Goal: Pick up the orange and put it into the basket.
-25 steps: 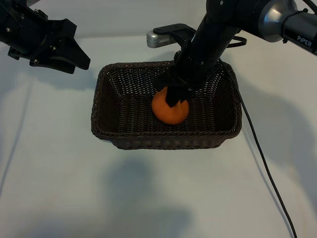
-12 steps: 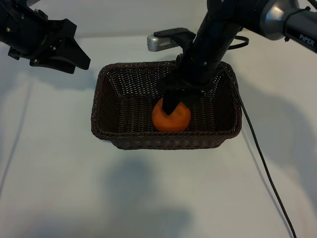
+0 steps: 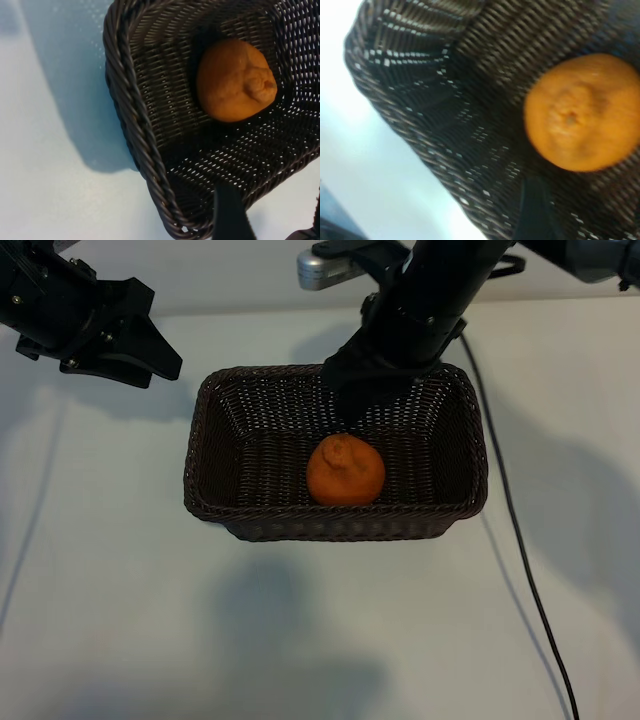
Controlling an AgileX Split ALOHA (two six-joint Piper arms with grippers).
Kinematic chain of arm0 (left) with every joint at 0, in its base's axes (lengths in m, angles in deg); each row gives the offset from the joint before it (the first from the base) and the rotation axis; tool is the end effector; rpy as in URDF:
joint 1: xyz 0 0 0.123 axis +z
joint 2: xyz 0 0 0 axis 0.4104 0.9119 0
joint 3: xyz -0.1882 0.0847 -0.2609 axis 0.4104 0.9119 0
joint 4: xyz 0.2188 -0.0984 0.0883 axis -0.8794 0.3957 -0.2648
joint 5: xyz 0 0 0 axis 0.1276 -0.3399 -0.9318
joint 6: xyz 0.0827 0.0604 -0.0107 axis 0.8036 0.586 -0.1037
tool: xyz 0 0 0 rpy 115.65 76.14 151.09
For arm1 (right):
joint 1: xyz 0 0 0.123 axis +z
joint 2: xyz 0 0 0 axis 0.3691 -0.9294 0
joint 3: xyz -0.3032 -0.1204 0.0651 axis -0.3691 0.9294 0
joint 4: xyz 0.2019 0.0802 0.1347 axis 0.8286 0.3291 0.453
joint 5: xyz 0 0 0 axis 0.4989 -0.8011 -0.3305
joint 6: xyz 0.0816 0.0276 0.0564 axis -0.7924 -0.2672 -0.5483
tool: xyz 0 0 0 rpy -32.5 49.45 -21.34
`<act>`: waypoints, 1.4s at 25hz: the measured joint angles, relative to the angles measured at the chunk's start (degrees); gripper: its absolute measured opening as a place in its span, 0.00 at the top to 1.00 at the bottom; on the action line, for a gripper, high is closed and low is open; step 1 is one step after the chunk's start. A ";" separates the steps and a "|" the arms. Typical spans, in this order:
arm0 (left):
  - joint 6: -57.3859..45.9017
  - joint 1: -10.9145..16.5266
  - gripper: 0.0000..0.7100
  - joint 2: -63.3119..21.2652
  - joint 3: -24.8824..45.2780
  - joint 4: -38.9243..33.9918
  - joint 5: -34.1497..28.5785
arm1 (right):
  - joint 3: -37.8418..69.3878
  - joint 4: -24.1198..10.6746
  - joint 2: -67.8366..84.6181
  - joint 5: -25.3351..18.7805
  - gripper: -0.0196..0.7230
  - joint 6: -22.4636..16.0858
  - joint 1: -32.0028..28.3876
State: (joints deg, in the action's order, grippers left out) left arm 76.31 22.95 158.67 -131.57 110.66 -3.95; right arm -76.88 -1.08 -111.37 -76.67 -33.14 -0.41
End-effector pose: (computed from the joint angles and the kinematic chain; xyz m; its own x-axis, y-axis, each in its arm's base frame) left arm 0.3728 -0.0636 0.3267 -0.9506 0.0791 -0.3003 0.2271 0.8366 -0.4985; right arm 0.4145 0.1979 0.2968 -0.8435 -0.4587 -0.2794 -0.5294 0.7979 0.2882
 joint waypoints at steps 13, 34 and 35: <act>0.13 0.00 0.37 0.00 0.00 0.00 0.00 | 0.67 -5.70 3.92 -0.06 0.36 -2.12 -2.21; 1.06 0.00 0.37 0.00 0.00 0.20 0.00 | 13.70 -2.97 16.10 -0.13 0.36 3.15 -20.33; 1.06 0.00 0.37 0.00 0.00 0.20 0.00 | 13.70 -2.54 16.62 -0.13 0.36 3.45 -21.19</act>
State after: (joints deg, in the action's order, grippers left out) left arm 77.37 22.95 158.67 -131.57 110.86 -3.95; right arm -63.18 -3.62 -94.75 -76.80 -29.69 -21.61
